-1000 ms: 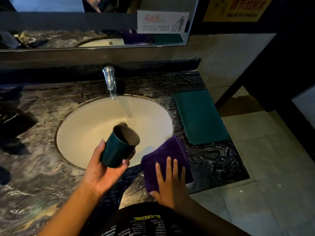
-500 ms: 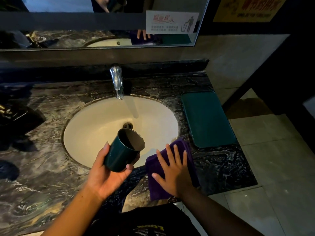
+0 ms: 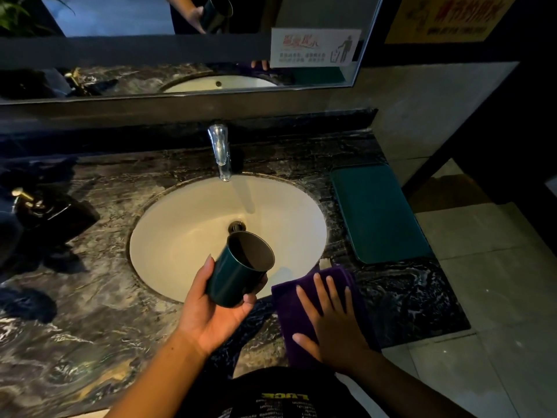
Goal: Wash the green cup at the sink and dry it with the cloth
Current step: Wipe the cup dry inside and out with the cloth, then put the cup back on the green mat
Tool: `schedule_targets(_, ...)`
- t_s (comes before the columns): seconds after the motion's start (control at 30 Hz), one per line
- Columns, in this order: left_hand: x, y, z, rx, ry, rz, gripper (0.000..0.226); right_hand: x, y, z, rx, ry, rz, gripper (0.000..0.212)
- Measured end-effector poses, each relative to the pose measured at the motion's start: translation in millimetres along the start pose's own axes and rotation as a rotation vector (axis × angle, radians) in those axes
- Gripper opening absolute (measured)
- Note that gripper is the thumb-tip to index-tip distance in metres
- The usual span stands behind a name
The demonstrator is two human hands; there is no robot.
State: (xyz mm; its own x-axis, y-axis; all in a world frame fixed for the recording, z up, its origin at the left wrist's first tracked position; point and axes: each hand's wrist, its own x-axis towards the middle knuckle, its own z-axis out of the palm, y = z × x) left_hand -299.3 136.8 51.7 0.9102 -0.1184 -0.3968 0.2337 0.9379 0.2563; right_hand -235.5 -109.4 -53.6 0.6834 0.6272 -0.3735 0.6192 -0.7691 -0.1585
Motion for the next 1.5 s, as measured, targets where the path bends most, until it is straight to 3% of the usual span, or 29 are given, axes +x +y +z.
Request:
schedule_targets(0.07,0.8,0.4,1.7,-0.013,0.011,0.002,0.063,3.0,-4.1,-16.8,0.242,-0.032,0.065,0.087)
schedule_targets(0.13,1.2,1.4,4.7,-0.044,0.011,-0.001,0.064,3.4,-16.8,-46.8,0.685,0.014,0.105,0.081)
schedule_targets(0.2,1.8,1.6,10.3,-0.058,0.001,-0.013,0.064,2.8,-35.3,-82.0,1.134,0.088,0.073,0.069)
schedule_targets(0.27,3.7,0.5,15.4,-0.042,0.006,-0.016,0.064,4.9,-50.2,-109.6,1.336,0.132,-0.032,0.067)
schedule_targets(0.4,8.0,-4.3,23.2,0.014,0.059,0.013,0.066,13.1,-70.8,-147.9,1.336,0.215,-0.235,0.066)
schedule_targets(0.6,18.7,-14.0,40.5,0.166,0.076,0.033,0.061,18.8,-56.7,-155.0,1.526,0.265,-0.148,0.081)
schedule_targets(0.77,24.3,-14.1,44.0,0.764,0.205,0.131,0.047,14.5,-32.3,-155.6,1.52,0.287,-0.12,0.07)
schedule_targets(0.93,19.5,0.0,51.9,1.257,0.112,0.414,0.027,12.8,-13.9,-157.3,1.466,0.246,-0.13,0.066)
schedule_targets(1.07,19.5,-2.0,57.9,1.342,0.053,0.384,0.05,15.2,-11.2,-156.3,1.351,0.191,-0.185,0.062)
schedule_targets(1.2,24.3,-2.7,56.0,1.342,0.133,0.414,0.048,18.2,-11.6,-158.7,1.299,0.194,-0.182,0.067)
schedule_targets(1.5,58.8,-11.2,55.8,1.402,0.119,0.342,0.051,23.2,22.2,-148.9,1.173,0.129,-0.072,0.07)
